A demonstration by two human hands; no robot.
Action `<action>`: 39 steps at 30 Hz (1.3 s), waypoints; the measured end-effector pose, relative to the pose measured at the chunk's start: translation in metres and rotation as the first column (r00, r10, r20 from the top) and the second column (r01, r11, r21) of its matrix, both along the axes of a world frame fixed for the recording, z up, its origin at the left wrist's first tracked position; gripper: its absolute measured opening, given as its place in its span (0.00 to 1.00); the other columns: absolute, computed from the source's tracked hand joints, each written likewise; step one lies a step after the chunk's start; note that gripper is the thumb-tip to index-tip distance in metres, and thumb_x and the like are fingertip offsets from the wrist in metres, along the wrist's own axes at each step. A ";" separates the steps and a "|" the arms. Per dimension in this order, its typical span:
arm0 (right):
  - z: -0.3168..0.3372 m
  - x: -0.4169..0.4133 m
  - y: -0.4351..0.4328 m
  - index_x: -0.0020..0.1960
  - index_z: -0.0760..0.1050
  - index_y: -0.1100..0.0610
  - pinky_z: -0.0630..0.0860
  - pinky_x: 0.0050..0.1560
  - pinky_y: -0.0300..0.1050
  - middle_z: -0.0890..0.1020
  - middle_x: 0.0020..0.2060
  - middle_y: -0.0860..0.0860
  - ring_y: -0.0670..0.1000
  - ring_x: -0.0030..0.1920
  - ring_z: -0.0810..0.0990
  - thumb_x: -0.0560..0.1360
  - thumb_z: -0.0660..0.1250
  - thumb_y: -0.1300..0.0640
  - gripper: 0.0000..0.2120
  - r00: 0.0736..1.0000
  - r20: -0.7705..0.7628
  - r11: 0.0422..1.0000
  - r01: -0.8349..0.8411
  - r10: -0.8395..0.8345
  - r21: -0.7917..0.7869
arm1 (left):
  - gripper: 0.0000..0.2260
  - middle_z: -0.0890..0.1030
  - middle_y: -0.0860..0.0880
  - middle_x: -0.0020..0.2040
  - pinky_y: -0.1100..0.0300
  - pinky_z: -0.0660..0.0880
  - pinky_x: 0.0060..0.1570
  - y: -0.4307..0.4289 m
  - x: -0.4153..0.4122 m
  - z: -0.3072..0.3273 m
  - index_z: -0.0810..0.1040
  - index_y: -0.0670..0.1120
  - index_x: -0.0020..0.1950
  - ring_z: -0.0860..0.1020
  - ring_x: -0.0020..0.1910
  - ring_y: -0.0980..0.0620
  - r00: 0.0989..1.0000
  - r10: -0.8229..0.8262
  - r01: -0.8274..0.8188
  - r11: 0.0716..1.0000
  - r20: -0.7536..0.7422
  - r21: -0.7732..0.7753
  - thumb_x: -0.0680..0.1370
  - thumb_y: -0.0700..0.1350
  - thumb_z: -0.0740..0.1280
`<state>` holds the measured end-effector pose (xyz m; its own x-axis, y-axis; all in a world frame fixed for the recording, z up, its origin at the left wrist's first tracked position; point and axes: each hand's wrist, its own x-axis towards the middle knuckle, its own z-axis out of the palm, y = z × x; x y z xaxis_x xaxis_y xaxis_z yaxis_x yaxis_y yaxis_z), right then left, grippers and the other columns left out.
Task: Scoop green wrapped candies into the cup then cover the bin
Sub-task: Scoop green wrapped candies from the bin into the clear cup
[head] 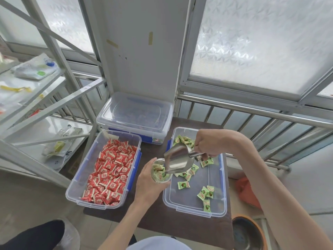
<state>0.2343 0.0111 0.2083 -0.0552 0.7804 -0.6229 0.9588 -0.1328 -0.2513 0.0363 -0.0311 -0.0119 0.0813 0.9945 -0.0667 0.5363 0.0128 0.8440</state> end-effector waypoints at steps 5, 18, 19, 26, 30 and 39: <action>-0.007 0.044 -0.033 0.32 0.74 0.58 0.65 0.29 0.41 0.76 0.21 0.47 0.47 0.22 0.68 0.77 0.60 0.60 0.16 0.974 -0.100 0.978 0.207 -0.205 0.015 | 0.41 0.78 0.55 0.63 0.54 0.77 0.63 0.000 -0.006 -0.008 0.70 0.53 0.71 0.77 0.62 0.55 0.999 0.046 -0.046 0.999 0.027 -0.012 0.61 0.52 0.83; -0.161 0.079 -0.100 0.36 0.72 0.57 0.76 0.27 0.40 0.79 0.25 0.50 0.49 0.25 0.75 0.75 0.63 0.62 0.08 0.817 -0.009 0.786 0.552 -0.576 -0.279 | 0.40 0.77 0.55 0.61 0.61 0.74 0.58 0.002 -0.003 -0.024 0.69 0.54 0.68 0.76 0.61 0.55 0.999 0.049 -0.051 0.996 -0.024 -0.079 0.60 0.49 0.84; -0.163 0.070 -0.103 0.36 0.71 0.58 0.71 0.22 0.37 0.76 0.19 0.48 0.46 0.19 0.72 0.76 0.62 0.62 0.10 0.828 -0.017 0.787 0.527 -0.561 -0.320 | 0.40 0.77 0.54 0.61 0.62 0.73 0.58 0.003 -0.002 -0.024 0.69 0.53 0.68 0.75 0.60 0.55 0.999 0.048 -0.050 0.995 -0.024 -0.083 0.60 0.48 0.84; -0.202 0.029 -0.107 0.41 0.68 0.62 0.60 0.20 0.34 0.72 0.26 0.54 0.45 0.16 0.65 0.78 0.59 0.62 0.08 0.487 -0.274 0.551 0.794 -0.829 -0.257 | 0.39 0.76 0.55 0.59 0.63 0.71 0.55 0.007 0.000 -0.024 0.69 0.54 0.67 0.75 0.59 0.56 0.998 0.059 -0.059 0.992 -0.003 -0.109 0.60 0.45 0.84; -0.221 0.016 -0.087 0.37 0.69 0.62 0.60 0.23 0.38 0.73 0.25 0.55 0.48 0.20 0.67 0.79 0.58 0.61 0.11 0.421 -0.364 0.513 0.834 -0.830 -0.205 | 0.40 0.75 0.56 0.59 0.64 0.71 0.55 0.007 0.002 -0.024 0.67 0.56 0.66 0.74 0.59 0.56 0.998 0.063 -0.062 0.990 0.002 -0.128 0.60 0.45 0.84; -0.240 0.015 -0.021 0.36 0.70 0.61 0.67 0.26 0.42 0.73 0.25 0.54 0.51 0.22 0.68 0.81 0.59 0.57 0.16 0.325 -0.500 0.468 0.863 -0.803 -0.190 | 0.41 0.74 0.57 0.60 0.60 0.75 0.58 0.010 0.003 -0.025 0.66 0.58 0.66 0.75 0.60 0.56 0.998 0.062 -0.066 0.987 -0.031 -0.144 0.59 0.48 0.83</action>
